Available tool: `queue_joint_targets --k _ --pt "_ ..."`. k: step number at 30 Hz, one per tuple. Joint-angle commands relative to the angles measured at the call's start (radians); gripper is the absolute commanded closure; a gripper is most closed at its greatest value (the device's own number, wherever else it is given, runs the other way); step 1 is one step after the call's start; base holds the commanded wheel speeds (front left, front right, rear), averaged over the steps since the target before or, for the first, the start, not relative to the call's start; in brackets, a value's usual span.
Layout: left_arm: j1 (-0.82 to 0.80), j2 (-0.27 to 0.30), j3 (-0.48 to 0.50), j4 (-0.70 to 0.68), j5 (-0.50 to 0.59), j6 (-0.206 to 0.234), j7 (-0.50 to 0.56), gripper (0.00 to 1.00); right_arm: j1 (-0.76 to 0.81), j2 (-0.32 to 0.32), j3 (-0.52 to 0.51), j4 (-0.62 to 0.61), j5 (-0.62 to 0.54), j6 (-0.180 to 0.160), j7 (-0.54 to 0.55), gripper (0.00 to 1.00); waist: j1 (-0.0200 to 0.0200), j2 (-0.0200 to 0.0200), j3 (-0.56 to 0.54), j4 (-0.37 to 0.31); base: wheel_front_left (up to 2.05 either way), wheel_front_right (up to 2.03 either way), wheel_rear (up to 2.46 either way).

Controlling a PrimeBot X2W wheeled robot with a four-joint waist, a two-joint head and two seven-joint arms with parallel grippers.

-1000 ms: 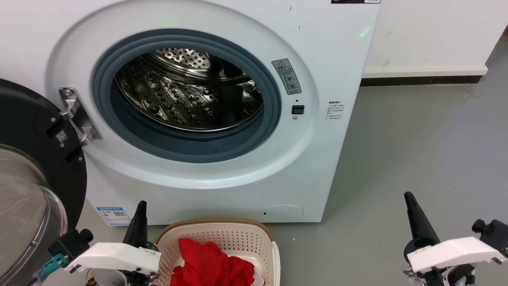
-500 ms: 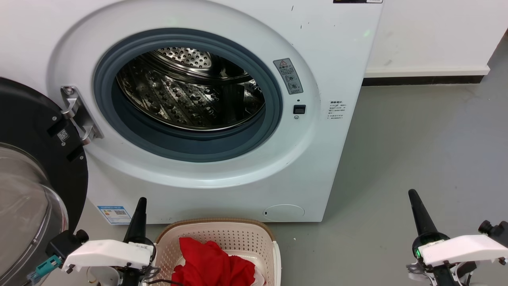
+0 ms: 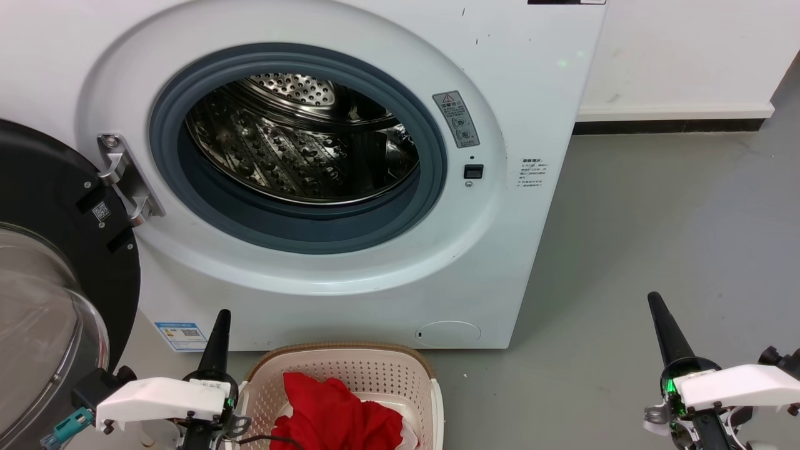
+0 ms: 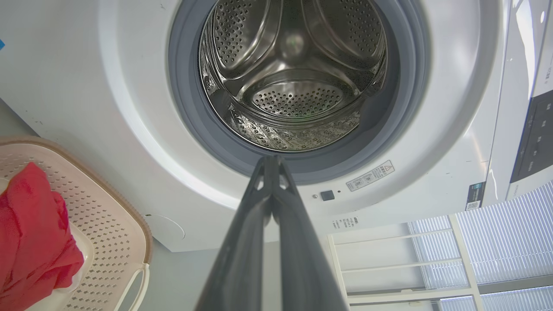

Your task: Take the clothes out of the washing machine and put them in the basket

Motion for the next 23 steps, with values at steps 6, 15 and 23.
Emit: queue_joint_targets --k 6,15,23 --pt "-0.028 -0.001 0.011 0.000 -0.072 -0.009 0.017 1.00 -0.026 -0.005 -0.011 0.005 0.074 0.000 0.014 1.00 0.0000 0.0000 0.001 0.002 0.00 0.00 0.00" --pt "-0.030 -0.004 0.020 0.006 -0.152 -0.012 0.034 1.00 -0.034 -0.003 -0.021 0.013 0.154 0.000 0.030 1.00 0.0000 0.0000 0.002 0.004 0.00 0.00 0.00" --pt "-0.036 -0.008 0.027 0.011 -0.226 -0.019 0.049 1.00 -0.038 -0.001 -0.031 0.022 0.229 0.000 0.043 1.00 0.0000 0.0000 0.003 0.007 0.00 0.00 0.00"
